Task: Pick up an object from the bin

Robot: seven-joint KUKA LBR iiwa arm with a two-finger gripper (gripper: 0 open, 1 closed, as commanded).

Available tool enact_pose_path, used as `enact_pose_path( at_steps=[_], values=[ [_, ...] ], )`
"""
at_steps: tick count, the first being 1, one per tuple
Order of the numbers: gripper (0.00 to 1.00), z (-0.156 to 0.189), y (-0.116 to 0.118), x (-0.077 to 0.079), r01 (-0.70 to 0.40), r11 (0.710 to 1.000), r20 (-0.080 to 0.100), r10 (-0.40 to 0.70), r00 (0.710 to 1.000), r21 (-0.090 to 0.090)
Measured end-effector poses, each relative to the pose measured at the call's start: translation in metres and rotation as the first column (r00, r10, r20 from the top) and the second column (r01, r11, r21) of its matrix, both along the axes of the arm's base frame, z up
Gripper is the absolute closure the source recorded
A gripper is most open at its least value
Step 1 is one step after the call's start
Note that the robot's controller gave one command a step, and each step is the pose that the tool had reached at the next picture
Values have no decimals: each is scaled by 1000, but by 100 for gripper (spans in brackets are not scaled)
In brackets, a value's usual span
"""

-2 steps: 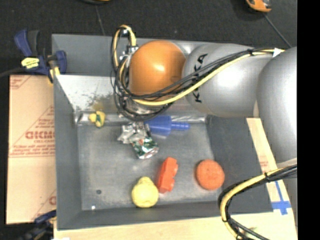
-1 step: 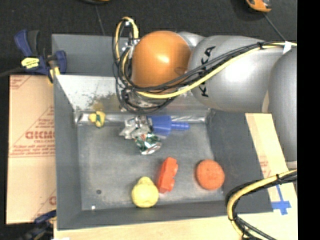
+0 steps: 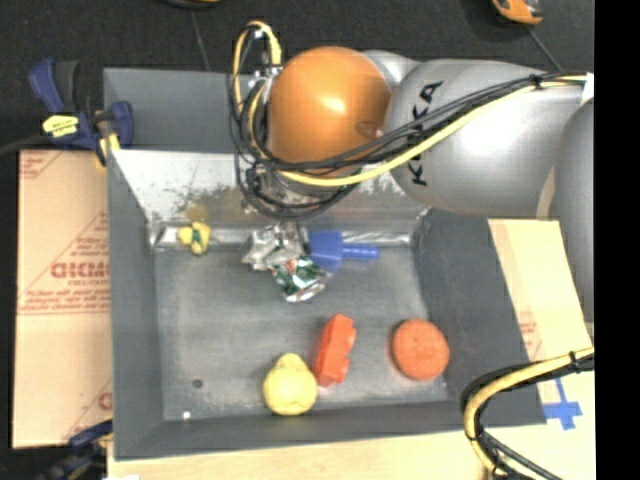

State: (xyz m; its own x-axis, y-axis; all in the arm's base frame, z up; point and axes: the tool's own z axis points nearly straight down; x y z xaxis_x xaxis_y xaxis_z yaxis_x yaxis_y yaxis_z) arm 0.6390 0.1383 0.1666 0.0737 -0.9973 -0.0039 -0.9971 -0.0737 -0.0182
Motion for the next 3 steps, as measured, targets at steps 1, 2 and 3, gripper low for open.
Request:
enact_pose_path(
  at_steps=[1,2,3],
  values=[
    [100,10,0,1,4,1000,4,-4,1000,2],
    [100,33,-1,-1,5,1000,-5,-5,1000,1],
    [100,59,0,1,7,1000,5,-7,1000,3]
  ],
)
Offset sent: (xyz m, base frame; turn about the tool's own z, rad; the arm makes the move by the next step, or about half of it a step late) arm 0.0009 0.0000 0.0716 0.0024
